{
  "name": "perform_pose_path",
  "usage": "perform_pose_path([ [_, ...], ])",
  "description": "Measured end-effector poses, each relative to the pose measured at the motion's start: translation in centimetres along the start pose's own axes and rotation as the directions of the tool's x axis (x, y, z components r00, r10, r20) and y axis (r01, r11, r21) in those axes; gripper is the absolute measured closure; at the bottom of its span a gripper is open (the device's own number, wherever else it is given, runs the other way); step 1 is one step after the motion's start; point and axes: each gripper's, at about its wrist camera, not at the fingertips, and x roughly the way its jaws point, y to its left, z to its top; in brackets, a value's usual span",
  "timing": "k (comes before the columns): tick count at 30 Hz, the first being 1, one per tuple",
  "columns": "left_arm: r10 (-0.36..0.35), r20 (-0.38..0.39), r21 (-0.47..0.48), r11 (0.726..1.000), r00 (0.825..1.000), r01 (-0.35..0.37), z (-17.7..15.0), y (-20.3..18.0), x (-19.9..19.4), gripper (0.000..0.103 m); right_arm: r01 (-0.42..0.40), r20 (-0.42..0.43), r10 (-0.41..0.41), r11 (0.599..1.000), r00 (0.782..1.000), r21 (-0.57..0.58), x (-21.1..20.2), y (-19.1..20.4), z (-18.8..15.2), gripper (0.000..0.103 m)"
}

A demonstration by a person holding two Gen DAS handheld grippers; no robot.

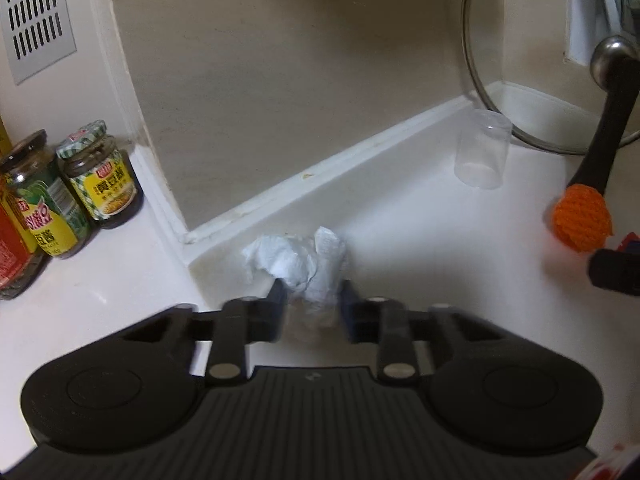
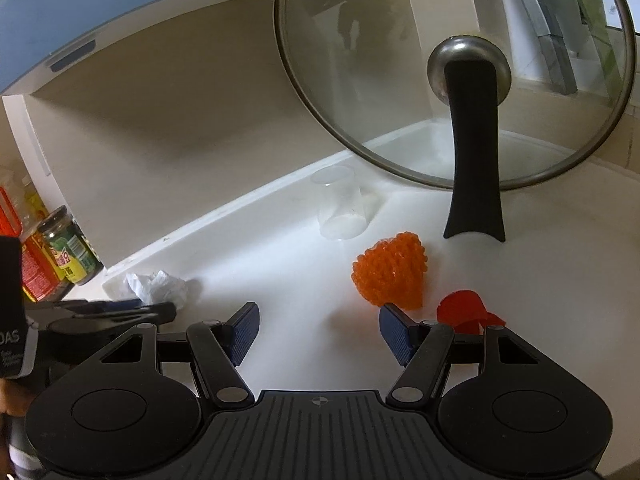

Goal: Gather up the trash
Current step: 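Close the left tool on the crumpled white tissue by the wall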

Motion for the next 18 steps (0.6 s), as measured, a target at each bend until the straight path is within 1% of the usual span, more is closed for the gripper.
perform_pose_path([
  [2, -0.002, 0.016, 0.012, 1.000, 1.000, 0.001, -0.1, 0.0, -0.3, 0.083, -0.006, 0.007, 0.006, 1.000, 1.000, -0.004, 0.2, 0.0, 0.2, 0.036],
  [5, -0.003, 0.041, 0.026, 1.000, 0.999, 0.002, -0.1, 0.1, -1.1, 0.084, -0.015, 0.025, 0.016, 1.000, 1.000, -0.023, 0.7, 0.3, 0.7, 0.036],
  [7, -0.006, 0.057, 0.016, 1.000, 0.998, 0.005, 0.0, 0.4, -1.8, 0.084, -0.016, 0.041, 0.018, 0.999, 0.999, -0.046, 1.0, 0.6, 1.2, 0.036],
  [9, -0.018, 0.072, 0.002, 1.000, 0.997, 0.018, 0.4, 0.8, -2.5, 0.084, -0.011, 0.058, 0.015, 0.998, 0.998, -0.067, 1.5, 0.8, 1.6, 0.036],
  [12, -0.038, 0.103, 0.010, 0.999, 0.994, 0.037, 1.0, 0.5, -3.3, 0.084, 0.000, 0.080, 0.007, 0.997, 0.997, -0.081, 2.3, 0.9, 2.5, 0.036],
  [14, -0.049, 0.118, 0.013, 0.999, 0.992, 0.048, 1.6, 0.1, -3.4, 0.084, 0.005, 0.092, 0.002, 0.997, 0.996, -0.081, 2.8, 0.7, 3.2, 0.036],
  [18, -0.077, 0.124, 0.007, 0.997, 0.989, 0.076, 3.2, -1.1, -2.7, 0.084, 0.038, 0.107, -0.028, 0.995, 0.994, -0.096, 4.8, 0.4, 4.4, 0.037],
])
